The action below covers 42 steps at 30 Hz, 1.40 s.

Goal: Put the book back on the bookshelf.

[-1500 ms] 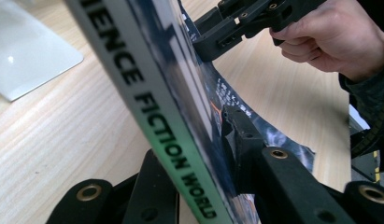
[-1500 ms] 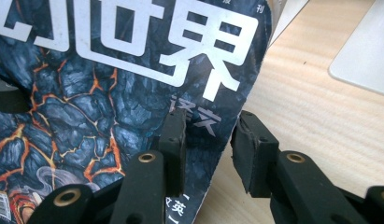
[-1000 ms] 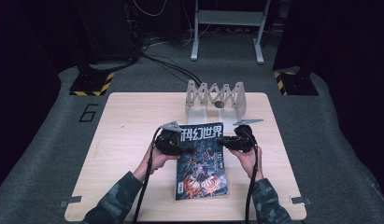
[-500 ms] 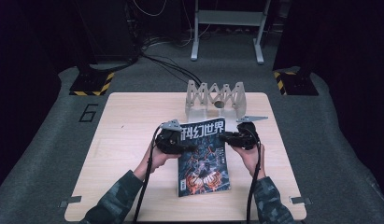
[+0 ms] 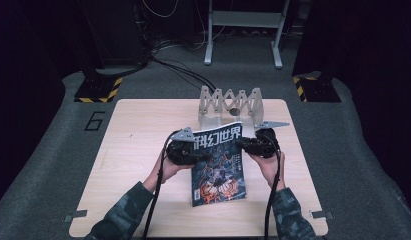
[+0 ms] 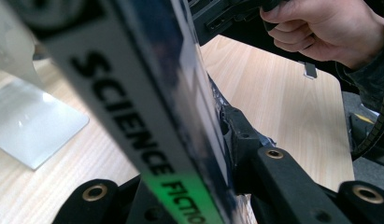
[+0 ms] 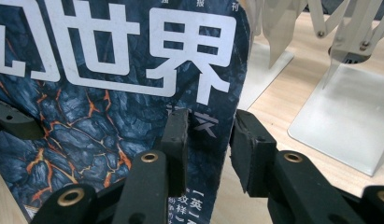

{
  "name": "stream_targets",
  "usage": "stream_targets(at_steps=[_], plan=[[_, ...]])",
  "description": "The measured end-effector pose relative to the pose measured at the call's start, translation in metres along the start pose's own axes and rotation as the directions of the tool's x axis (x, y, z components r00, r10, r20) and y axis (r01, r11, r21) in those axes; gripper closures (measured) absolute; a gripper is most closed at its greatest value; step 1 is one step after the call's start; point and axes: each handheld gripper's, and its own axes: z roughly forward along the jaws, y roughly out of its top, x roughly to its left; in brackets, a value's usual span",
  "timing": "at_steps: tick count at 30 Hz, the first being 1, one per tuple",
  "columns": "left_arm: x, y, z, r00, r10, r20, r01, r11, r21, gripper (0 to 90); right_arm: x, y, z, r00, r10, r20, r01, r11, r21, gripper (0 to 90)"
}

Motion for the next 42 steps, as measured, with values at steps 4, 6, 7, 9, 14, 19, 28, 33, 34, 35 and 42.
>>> stream_targets(at_steps=[4,6,7,9,14,19,28,33,34,35,42], plan=[[-0.002,0.001,-0.001,0.9999,0.012,-0.005,-0.012,0.9999,-0.008,78.3,0.002,0.002,-0.003,1.0000,-0.002,0.002,0.002,1.000,-0.010,67.6],[-0.002,0.002,-0.002,0.9995,0.030,-0.012,-0.030,0.9995,-0.004,78.3,0.002,0.003,-0.003,1.0000,-0.005,0.005,0.005,1.000,-0.012,67.6],[-0.003,0.002,-0.002,0.9993,0.029,-0.023,-0.029,0.9995,-0.012,78.3,0.003,0.004,-0.003,1.0000,-0.006,0.007,0.006,1.000,-0.013,67.6],[-0.004,0.003,-0.003,0.9985,0.045,-0.029,-0.046,0.9988,-0.015,78.3,0.003,0.005,-0.004,0.9999,-0.011,0.009,0.011,1.000,-0.015,67.6],[-0.005,0.005,-0.004,0.9961,0.081,-0.035,-0.082,0.9964,-0.020,78.3,0.005,0.008,-0.008,0.9998,-0.018,0.013,0.018,0.999,-0.028,67.6],[-0.007,0.006,-0.005,0.9926,0.108,-0.055,-0.110,0.9932,-0.038,78.4,0.007,0.011,-0.011,0.9993,-0.032,0.020,0.033,0.998,-0.046,67.6],[-0.013,0.008,-0.012,0.9713,0.212,-0.109,-0.219,0.9740,-0.059,79.0,0.013,0.018,-0.020,0.9975,-0.064,0.029,0.067,0.993,-0.099,67.5],[-0.013,0.007,-0.015,0.9658,0.228,-0.124,-0.239,0.9676,-0.082,80.0,0.017,0.020,-0.026,0.9960,-0.083,0.032,0.087,0.988,-0.129,67.5],[-0.012,0.006,-0.016,0.9642,0.234,-0.124,-0.245,0.9661,-0.081,80.2,0.018,0.020,-0.027,0.9962,-0.080,0.034,0.084,0.988,-0.128,67.5],[-0.012,0.006,-0.016,0.9652,0.230,-0.125,-0.241,0.9666,-0.086,80.3,0.019,0.020,-0.027,0.9958,-0.086,0.032,0.089,0.987,-0.130,67.5],[-0.009,0.003,-0.020,0.9750,0.200,-0.096,-0.209,0.9734,-0.093,79.8,0.023,0.020,-0.030,0.9942,-0.103,0.032,0.106,0.985,-0.133,68.1]])
